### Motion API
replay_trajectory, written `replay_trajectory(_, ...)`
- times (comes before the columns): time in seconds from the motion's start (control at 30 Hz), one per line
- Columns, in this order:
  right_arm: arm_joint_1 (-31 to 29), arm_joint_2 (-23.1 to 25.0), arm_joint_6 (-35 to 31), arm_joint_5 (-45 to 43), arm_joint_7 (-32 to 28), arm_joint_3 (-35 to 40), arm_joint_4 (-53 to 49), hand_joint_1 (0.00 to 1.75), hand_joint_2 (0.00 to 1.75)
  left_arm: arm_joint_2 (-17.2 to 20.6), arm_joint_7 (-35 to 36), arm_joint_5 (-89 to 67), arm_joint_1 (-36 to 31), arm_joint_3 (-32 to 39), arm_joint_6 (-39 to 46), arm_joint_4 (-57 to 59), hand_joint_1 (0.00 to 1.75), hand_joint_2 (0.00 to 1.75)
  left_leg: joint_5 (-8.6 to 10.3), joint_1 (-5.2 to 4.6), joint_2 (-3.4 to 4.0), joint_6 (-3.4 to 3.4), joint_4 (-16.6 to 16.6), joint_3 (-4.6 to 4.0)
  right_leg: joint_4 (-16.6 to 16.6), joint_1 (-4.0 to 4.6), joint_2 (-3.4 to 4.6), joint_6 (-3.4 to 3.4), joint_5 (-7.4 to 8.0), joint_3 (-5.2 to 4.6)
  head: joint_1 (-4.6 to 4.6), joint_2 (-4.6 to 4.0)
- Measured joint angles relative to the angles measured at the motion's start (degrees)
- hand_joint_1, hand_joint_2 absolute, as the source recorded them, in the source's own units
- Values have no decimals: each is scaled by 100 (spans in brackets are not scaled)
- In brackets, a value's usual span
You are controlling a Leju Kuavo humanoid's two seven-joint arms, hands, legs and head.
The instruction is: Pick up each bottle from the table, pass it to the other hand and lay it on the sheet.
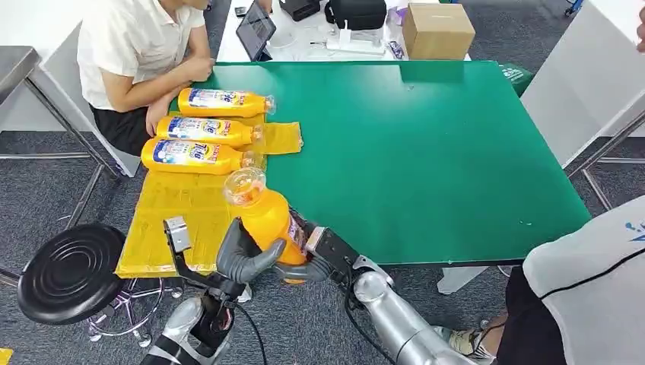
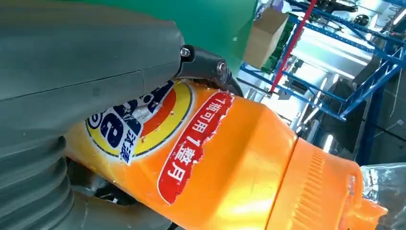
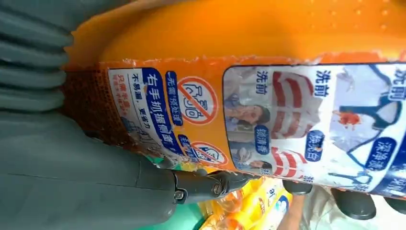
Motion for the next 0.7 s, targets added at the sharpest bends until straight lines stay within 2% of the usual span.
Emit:
replay_trajectory(0.17,39,9,-9,-7,0,0,-44,0,0,2,-24,-33,25,42,57,-42,175,175,0,0,0,0,0,0,0,0,0,0,0,-1,0,0)
replay_trajectory(0.4,591,-11,-656,-202,-472,-195,-532,0,0,53,-50,-155,189,575,626,-383,175,175,-2,1,0,-2,-1,-2,-1,1,0,-1,-2,-5,0,0)
replay_trajectory(0.47,816,-9,-1061,-400,-465,-451,-720,0,0,77,-17,-276,269,783,868,-510,175,175,-2,1,0,-2,-1,-3,-1,1,0,-2,-3,-5,0,0)
replay_trajectory(0.53,1183,33,-1875,-803,-432,-1046,-1122,0,0,131,-48,-742,442,1052,1499,-746,175,175,-2,1,-1,-2,-1,-5,-1,0,-1,-2,-3,-9,0,0)
replay_trajectory(0.6,1480,103,-2833,-841,-613,-1477,-1553,0,0,175,-166,-1702,462,1180,2475,-842,175,175,-1,0,-10,-1,-1,-10,-2,0,-13,-2,-3,-11,0,0)
replay_trajectory(0.63,1786,146,-3553,-817,-781,-1924,-2091,0,0,230,-199,-2911,413,1275,3551,-855,175,175,-1,0,-15,-1,-1,-11,-3,0,-21,-2,-3,-9,0,0)
replay_trajectory(0.7,2019,144,-3720,-710,-802,-2250,-2482,0,0,280,-142,-3485,320,1373,3841,-833,175,175,-1,0,-14,-1,-1,-11,-3,0,-21,-2,-3,-9,0,0)
